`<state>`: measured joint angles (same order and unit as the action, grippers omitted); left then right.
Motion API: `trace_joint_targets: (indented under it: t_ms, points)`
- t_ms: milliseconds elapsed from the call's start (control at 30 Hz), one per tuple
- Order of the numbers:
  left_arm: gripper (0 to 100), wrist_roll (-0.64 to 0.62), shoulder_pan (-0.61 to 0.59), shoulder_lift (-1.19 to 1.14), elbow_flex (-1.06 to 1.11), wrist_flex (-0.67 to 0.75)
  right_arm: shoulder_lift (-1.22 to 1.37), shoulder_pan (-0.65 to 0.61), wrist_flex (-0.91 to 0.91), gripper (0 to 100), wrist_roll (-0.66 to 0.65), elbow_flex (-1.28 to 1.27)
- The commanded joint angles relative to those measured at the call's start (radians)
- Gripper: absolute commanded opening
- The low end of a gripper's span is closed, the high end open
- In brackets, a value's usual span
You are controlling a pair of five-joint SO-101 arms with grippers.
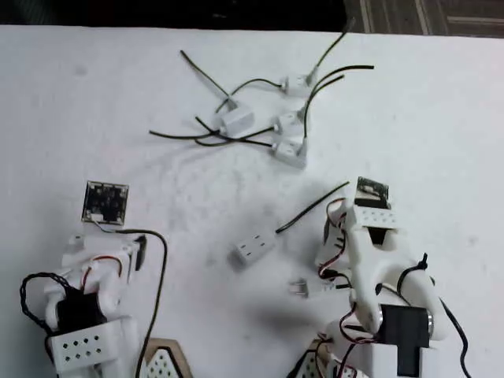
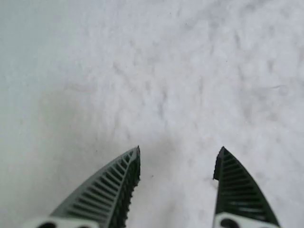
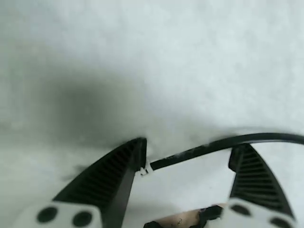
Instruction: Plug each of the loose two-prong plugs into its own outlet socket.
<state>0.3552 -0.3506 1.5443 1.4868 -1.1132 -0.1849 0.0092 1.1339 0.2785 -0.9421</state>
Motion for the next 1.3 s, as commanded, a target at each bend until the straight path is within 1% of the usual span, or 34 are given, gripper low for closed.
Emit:
trace_joint_targets:
  t_ms: [0,33,100,233,267,333,400,500,567,733,867,1000,1100,1267]
  points:
    - [26,0.006,-0.008,0.01,-0.005,0.017,0.001,-0.067,-0.031,28.9,0.044,0.02]
    - [26,0.006,-0.008,0.01,-0.005,0.017,0.001,-0.079,-0.031,28.1,0.054,0.02]
    - [26,0.006,-0.008,0.01,-0.005,0.017,0.001,-0.087,-0.031,22.7,0.057,0.02]
    - [26,0.006,-0.008,0.01,-0.005,0.017,-0.01,-0.077,-0.035,3.2,0.035,0.025]
    - [26,0.006,-0.008,0.01,-0.005,0.017,-0.012,-0.068,-0.031,0.6,0.015,0.028]
    - [26,0.006,-0.008,0.01,-0.005,0.017,-0.025,-0.054,-0.033,3.8,-0.003,0.037]
    - [26,0.006,-0.008,0.01,-0.005,0.015,-0.051,-0.033,-0.033,1.2,-0.009,0.077]
    - [26,0.006,-0.008,0.01,-0.005,0.015,-0.088,0.015,-0.033,1.7,-0.025,0.163]
    - [26,0.006,-0.008,0.01,0.003,0.02,-0.097,0.051,-0.033,1.6,-0.086,0.226]
    - [26,0.008,-0.008,0.01,0.005,0.021,-0.096,0.154,-0.033,1.6,-0.192,0.351]
    - [26,0.008,-0.008,0.01,0.005,0.021,-0.096,0.209,-0.035,1.6,-0.261,0.374]
    - [26,0.008,-0.008,0.01,0.006,0.021,-0.091,0.251,-0.064,1.6,-0.278,0.37]
    - [26,0.008,-0.008,0.01,0.006,0.021,-0.028,0.292,-0.11,1.6,-0.278,0.373]
    - [26,0.008,-0.008,0.01,0.006,0.021,0.165,0.331,-0.236,1.7,-0.296,0.397]
